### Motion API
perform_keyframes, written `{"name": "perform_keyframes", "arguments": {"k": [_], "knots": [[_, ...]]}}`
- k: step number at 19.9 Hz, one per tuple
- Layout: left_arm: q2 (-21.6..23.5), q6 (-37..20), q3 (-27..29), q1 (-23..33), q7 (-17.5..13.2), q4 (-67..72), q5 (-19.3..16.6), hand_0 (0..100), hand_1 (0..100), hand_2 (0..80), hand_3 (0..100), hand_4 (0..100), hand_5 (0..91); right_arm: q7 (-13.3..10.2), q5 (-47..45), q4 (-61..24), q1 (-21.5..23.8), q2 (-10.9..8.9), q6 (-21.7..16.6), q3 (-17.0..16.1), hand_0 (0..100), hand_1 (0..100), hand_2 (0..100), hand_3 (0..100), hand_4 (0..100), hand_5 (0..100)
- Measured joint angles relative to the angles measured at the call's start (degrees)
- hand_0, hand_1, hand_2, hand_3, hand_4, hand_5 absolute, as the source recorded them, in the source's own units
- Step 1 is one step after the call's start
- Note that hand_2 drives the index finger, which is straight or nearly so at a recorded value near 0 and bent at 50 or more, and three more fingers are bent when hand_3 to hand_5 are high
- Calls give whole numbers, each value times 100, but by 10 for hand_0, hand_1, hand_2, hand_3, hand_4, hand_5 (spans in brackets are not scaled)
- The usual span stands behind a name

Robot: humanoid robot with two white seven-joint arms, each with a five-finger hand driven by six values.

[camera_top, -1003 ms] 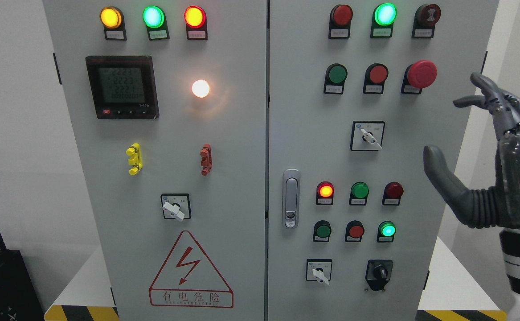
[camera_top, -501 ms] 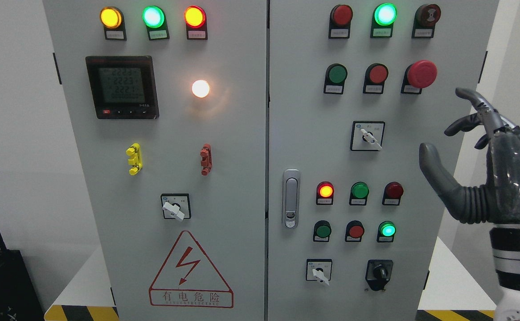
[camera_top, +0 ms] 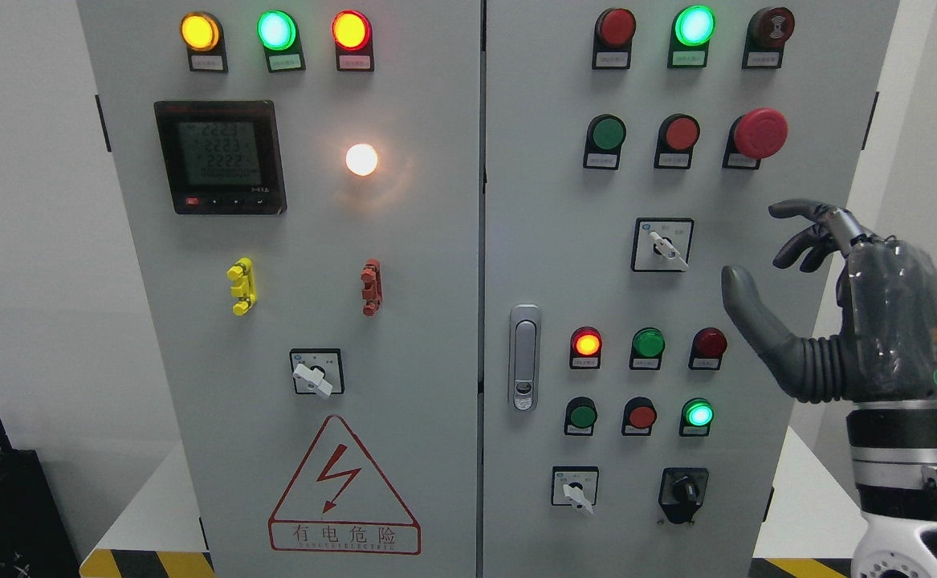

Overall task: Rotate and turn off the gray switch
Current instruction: 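Move the right hand toward the white rotary switch below the red mushroom button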

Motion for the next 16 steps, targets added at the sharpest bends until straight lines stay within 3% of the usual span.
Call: {"name": "perform_keyframes", "arguments": {"k": [6, 11, 16], "knots": [[0, 0, 0, 0, 4, 0, 0, 120, 389, 0, 0, 0, 0, -24, 0, 72, -14, 85, 303, 165, 160, 294, 391, 783, 804, 1000], [0, 0, 0, 0, 17, 0, 0, 120, 389, 0, 0, 0, 0, -236, 0, 173, -41, 128, 331, 347, 154, 317, 396, 834, 835, 997], [0, 0, 0, 0, 19, 0, 0, 120, 389, 0, 0, 0, 0, -296, 7, 292, -86, 165, 435, 470, 151, 320, 464, 843, 841, 999]]}}
